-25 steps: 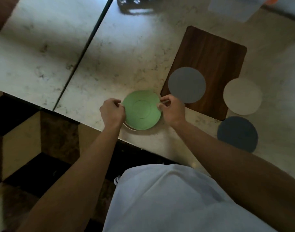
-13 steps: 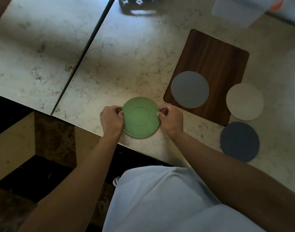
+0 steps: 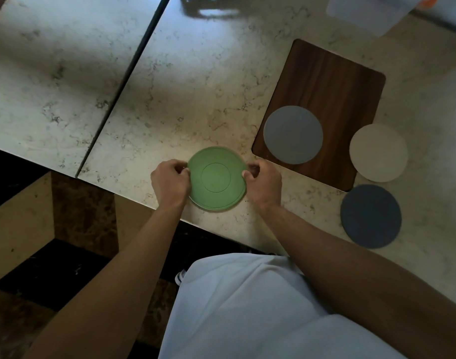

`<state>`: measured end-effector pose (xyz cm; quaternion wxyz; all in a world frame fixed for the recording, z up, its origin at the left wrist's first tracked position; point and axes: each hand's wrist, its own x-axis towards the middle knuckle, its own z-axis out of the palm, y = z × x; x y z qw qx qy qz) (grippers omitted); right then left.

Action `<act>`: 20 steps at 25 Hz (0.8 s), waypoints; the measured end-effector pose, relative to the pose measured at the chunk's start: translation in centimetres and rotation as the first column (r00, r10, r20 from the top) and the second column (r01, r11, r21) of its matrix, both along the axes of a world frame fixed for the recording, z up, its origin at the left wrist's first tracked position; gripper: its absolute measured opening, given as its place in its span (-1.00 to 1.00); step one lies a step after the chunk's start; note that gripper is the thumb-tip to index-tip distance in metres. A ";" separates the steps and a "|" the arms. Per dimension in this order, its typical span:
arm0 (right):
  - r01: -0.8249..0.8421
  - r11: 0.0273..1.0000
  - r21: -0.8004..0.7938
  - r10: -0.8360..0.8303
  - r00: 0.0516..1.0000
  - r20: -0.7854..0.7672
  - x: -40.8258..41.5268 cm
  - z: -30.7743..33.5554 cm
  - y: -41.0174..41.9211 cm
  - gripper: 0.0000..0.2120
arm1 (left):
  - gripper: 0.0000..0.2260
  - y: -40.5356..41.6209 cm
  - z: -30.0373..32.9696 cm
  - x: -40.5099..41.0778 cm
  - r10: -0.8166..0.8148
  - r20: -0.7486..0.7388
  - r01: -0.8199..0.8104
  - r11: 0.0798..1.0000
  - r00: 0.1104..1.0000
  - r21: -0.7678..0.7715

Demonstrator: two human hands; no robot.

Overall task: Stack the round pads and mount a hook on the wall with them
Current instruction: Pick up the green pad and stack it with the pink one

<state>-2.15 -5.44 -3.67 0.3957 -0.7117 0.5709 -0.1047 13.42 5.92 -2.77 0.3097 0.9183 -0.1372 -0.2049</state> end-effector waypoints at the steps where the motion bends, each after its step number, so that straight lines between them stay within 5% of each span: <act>1: -0.005 1.000 -0.007 0.005 1.000 -0.010 0.0 -0.1 0.0 -0.79 | -0.85 -0.1 0.0 0.0 -0.009 -0.004 0.009 1.000 1.000 -0.005; 13: 0.036 0.997 0.074 -0.028 0.994 -0.107 0.8 0.1 -0.2 -0.82 | -0.83 -0.5 -0.5 -1.0 -0.141 0.124 0.120 0.980 0.982 0.161; 20: 0.017 0.993 0.114 -0.001 0.990 -0.138 1.3 0.3 -0.3 -0.82 | -0.87 -1.4 -0.8 0.2 -0.073 -0.043 0.080 0.982 0.996 0.172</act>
